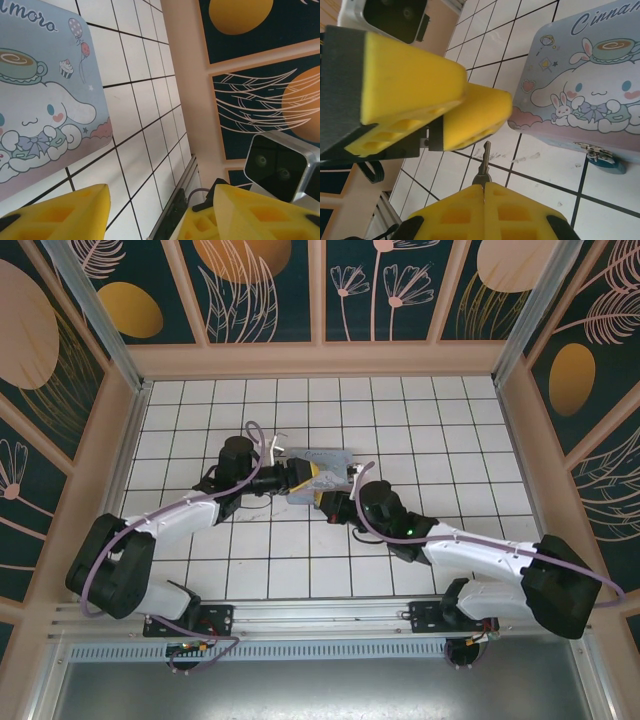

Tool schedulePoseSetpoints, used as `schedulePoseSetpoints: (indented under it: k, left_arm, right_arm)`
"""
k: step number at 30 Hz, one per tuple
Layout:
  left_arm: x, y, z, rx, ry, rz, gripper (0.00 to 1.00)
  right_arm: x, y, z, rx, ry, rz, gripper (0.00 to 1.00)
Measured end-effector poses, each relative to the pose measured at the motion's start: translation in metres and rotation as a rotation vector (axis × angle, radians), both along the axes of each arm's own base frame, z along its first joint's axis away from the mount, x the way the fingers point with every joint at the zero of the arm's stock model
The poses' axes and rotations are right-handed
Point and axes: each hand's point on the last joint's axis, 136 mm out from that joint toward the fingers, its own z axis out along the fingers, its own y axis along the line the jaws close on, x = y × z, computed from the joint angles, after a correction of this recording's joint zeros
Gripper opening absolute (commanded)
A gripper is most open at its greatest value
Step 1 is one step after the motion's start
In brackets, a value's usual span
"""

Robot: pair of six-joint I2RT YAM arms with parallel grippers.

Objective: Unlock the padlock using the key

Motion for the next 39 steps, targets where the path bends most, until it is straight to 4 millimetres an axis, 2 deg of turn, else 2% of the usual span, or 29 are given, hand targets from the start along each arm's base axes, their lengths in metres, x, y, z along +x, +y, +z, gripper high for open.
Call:
schedulePoseSetpoints:
  k: [14, 17, 24, 32, 39]
  left_arm:
    - [-0.001, -0.002, -0.002, -0.005, 0.004, -0.014, 0.44]
    - [-0.001, -0.002, -0.003, -0.005, 0.007, -0.016, 0.44]
    - [-0.001, -0.002, -0.004, -0.004, 0.009, -0.016, 0.53]
    - [0.0, -0.001, -0.006, -0.001, 0.01, -0.007, 0.73]
    - [-0.003, 0.008, -0.022, 0.027, 0.044, 0.044, 0.75]
  right_arm:
    - [0.003, 0.005, 0.003, 0.015, -0.003, 0.011, 0.0]
    - [0.004, 0.006, 0.004, 0.023, -0.009, 0.011, 0.0]
    - [0.005, 0.007, 0.004, 0.024, -0.009, 0.008, 0.0]
    - [0.007, 0.006, 0.004, 0.031, -0.002, -0.001, 0.0]
    - [0.012, 0.002, 0.004, 0.067, 0.05, -0.062, 0.0]
